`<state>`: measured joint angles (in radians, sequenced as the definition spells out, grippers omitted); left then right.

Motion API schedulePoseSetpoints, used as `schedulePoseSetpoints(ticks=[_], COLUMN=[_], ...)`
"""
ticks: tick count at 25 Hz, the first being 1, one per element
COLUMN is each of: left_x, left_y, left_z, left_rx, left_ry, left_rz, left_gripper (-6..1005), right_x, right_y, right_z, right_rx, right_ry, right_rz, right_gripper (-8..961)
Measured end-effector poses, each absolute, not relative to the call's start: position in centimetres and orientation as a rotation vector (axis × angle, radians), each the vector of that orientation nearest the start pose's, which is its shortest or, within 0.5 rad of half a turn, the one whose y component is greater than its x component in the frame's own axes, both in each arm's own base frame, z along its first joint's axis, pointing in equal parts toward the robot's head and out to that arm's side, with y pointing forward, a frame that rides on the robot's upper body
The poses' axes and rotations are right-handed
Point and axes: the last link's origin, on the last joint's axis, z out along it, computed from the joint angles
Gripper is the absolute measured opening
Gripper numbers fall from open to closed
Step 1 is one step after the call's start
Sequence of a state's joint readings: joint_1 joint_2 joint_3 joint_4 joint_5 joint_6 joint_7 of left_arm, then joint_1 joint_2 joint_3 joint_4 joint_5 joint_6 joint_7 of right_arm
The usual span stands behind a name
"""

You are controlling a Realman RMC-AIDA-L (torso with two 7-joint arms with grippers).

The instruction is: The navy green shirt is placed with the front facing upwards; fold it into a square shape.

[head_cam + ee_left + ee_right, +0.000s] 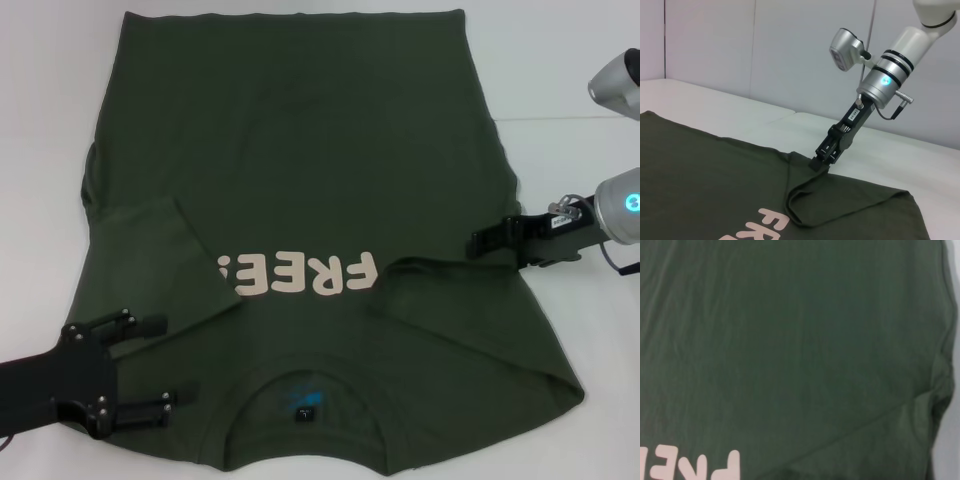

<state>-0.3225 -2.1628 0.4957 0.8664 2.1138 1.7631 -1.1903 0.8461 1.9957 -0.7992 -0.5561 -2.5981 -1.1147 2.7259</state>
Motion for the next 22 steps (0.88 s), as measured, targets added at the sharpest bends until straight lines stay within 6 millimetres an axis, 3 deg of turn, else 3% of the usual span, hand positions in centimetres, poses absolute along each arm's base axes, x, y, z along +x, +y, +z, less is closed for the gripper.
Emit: schedulePoseSetpoints(ticks=[12, 22], left_x=[-30.3, -30.6], left_y=[25.9, 25.8], left_z=[1.9, 1.9], left_rx=[-2.66, -2.64], left_ry=[-0.498, -0.526], left_rz=[-0.681, -0.693], left_gripper=[890, 890], right_x=[24.4, 24.5], right_y=[43.7, 44.0], right_z=[0.1, 0.6], right_rx=[-2.008, -1.981], right_ry=[1.771, 1.739], right_rz=[0.249, 0.488], right_gripper=[752, 753])
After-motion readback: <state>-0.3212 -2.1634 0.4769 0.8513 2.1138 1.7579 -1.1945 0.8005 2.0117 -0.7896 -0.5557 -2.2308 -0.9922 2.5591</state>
